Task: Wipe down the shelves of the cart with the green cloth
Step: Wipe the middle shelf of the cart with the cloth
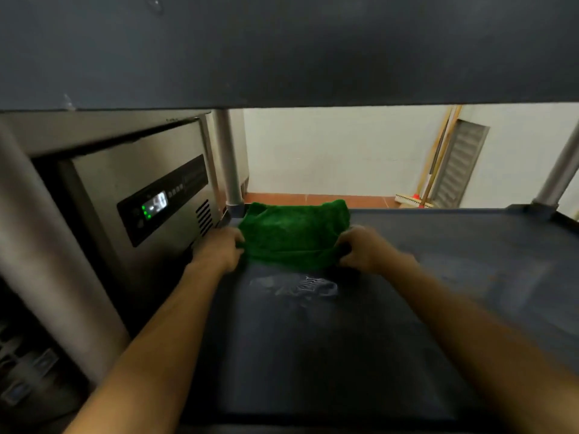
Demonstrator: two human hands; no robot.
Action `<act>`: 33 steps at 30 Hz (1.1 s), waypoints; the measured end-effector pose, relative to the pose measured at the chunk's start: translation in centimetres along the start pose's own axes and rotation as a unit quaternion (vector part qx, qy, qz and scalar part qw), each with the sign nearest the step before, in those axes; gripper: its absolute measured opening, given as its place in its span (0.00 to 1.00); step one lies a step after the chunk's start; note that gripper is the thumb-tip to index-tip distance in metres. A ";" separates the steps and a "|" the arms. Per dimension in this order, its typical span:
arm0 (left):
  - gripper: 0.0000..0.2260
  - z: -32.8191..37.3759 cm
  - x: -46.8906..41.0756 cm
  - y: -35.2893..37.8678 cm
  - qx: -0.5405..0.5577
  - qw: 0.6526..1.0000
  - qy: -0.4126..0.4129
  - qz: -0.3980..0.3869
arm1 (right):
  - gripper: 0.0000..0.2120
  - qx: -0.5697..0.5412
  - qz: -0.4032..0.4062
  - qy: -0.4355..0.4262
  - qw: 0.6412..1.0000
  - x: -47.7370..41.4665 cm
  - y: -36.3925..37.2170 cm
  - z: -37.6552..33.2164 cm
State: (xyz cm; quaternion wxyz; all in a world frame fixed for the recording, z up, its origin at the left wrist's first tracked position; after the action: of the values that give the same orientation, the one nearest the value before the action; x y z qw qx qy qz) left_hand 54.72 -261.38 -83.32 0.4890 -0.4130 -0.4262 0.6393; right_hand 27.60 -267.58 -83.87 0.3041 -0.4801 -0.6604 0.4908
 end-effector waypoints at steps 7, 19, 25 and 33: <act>0.10 0.2 0.6 1.4 -0.081 0.996 0.001 0.023 | 0.31 0.005 -0.048 -0.003 0.999 -0.8 4.2 -0.1; 0.14 0.0 3.3 1.5 -0.115 0.993 0.001 0.021 | 0.29 -0.024 -0.093 0.024 0.995 1.4 4.3 0.3; 0.14 0.2 6.0 1.4 -0.124 0.991 0.016 0.040 | 0.27 0.000 -0.109 0.014 0.994 4.1 4.2 -0.3; 0.15 1.5 10.9 0.9 -0.138 0.987 0.055 0.058 | 0.24 0.002 -0.093 0.010 0.996 8.2 3.7 -1.0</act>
State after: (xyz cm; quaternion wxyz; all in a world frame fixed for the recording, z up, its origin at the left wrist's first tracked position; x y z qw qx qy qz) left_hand 51.06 -251.11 -84.97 0.4117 -0.5353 -0.4580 0.5781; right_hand 26.77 -259.38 -87.56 0.3560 -0.4207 -0.6982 0.4569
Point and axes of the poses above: each hand's wrist, its own x-axis away from the middle knuckle, its own y-axis out of the palm, z = x × y, the point moved 8 cm from there along -x, towards the middle knuckle, and after that the axes turned 3 degrees about y, right-handed, at the moved point
